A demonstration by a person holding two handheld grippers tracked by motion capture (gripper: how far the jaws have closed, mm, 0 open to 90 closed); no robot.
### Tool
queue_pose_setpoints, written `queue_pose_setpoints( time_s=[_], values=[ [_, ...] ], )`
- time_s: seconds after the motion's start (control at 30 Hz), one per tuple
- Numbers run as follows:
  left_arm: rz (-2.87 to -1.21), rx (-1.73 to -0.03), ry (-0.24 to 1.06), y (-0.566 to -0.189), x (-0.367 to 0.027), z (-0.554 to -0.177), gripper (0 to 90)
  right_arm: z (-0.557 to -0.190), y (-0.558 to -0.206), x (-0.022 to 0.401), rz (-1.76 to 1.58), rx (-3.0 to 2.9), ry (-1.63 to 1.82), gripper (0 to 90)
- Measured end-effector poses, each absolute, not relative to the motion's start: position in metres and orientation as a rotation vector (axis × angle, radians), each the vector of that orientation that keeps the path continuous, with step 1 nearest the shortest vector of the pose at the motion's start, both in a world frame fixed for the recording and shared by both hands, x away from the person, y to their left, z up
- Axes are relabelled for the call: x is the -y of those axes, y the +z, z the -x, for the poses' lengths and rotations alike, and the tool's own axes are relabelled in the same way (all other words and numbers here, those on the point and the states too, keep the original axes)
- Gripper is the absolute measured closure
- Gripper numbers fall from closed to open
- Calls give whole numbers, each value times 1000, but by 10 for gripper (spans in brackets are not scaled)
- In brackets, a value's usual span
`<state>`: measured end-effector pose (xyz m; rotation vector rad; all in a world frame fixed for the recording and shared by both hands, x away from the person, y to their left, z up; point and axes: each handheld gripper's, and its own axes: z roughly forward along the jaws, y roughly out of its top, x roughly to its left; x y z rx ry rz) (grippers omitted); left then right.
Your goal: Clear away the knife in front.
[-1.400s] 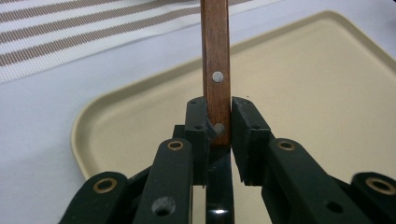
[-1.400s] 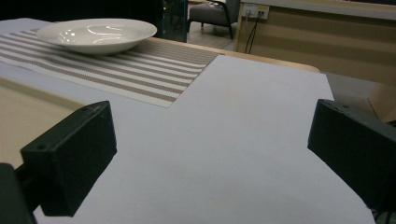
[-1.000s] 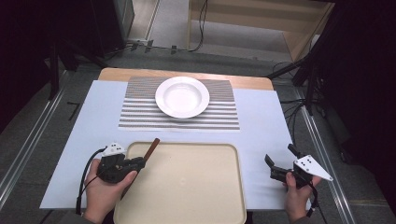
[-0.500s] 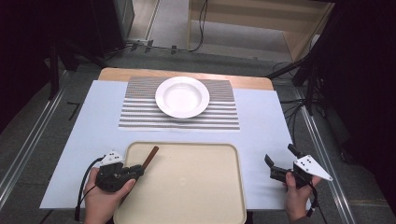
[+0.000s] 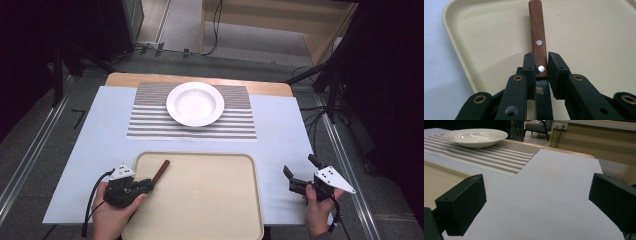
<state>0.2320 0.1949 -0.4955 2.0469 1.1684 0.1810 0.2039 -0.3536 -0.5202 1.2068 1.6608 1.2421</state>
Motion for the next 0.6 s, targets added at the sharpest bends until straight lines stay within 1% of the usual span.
queue_pose_setpoints(
  time_s=[0.07,0.17,0.2,0.23,0.27,0.33,0.37,0.6],
  values=[
    [-2033,-1177,197,-494,-196,-232,705,-204,-520,354,-1207,-1661,1242,0],
    [-2020,-1148,221,-489,-196,-233,697,-204,-520,354,-1207,-1661,1242,0],
    [-2020,-1136,220,-489,-196,-233,726,-204,-520,353,-1207,-1661,1241,0],
    [-2024,-1115,206,-488,-194,-233,799,-204,-520,353,-1208,-1661,1239,0],
    [-2031,-1099,199,-488,-193,-234,799,-204,-520,353,-1208,-1661,1239,0],
    [-2062,-1057,194,-487,-187,-235,870,-204,-520,353,-1206,-1662,1239,0],
    [-2071,-1038,186,-487,-184,-236,889,-204,-520,353,-1207,-1662,1239,0],
    [-2174,-935,193,-487,-158,-248,895,-204,-520,353,-1207,-1662,1240,0]
  ],
)
